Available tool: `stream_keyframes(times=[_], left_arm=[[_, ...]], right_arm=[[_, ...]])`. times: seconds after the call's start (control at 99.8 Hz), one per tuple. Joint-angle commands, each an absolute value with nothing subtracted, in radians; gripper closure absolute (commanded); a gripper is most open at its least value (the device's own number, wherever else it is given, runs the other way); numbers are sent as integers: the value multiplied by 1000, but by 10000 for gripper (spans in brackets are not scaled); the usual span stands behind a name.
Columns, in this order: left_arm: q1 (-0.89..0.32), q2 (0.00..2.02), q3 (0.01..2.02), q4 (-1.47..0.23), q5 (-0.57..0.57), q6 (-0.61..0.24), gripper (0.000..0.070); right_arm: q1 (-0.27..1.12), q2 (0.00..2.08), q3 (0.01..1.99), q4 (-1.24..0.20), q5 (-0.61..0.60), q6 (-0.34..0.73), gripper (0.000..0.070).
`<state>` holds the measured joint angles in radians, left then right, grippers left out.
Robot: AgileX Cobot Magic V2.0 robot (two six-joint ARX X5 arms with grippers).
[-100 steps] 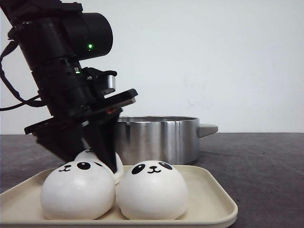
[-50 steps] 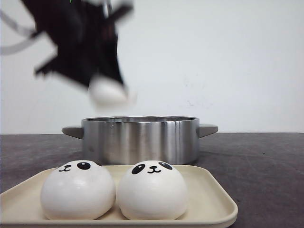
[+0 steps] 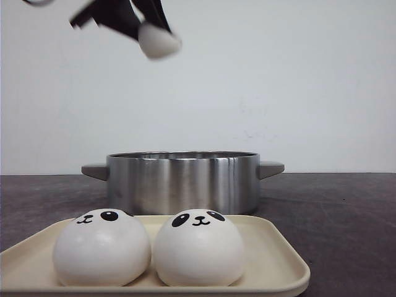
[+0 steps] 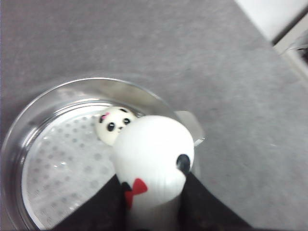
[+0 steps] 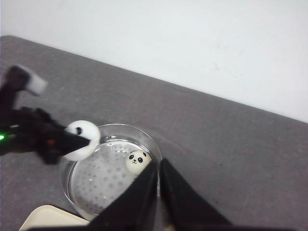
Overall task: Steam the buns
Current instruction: 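Lift the bun with the left gripper and lower it into the pot, then open the left gripper to release the bun and withdraw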
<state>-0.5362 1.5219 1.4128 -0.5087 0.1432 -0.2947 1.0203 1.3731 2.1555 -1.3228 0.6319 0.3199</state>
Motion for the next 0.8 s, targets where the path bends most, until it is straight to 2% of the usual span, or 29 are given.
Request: stream_keyframes(times=[0.0,0.301,0.611,0.702,0.762,0.792], left_arm=[[-527,1591,1448,-503,137,-278,693],[-482,1792,1456,-493,101,-281,693],[-479,1890,1456,-415,101,-281,691],[-479,1907,1456,-399,101,-281,645],[-479,1915,1456,-392,101,-281,551],[-479,1918,1456,-390,101,-281,474]], right_arm=[[1032,1385,2177,-1316,636,333,699],[1032,1385,2177,-1309,636,334,699],[1032,1385,2177,-1312,636,355,699],[1032,1385,2177,-1318,635,361,699],[1033,1385,2177,-1320,635,363,699],[1034,1385,2177,-1322,632,367,699]])
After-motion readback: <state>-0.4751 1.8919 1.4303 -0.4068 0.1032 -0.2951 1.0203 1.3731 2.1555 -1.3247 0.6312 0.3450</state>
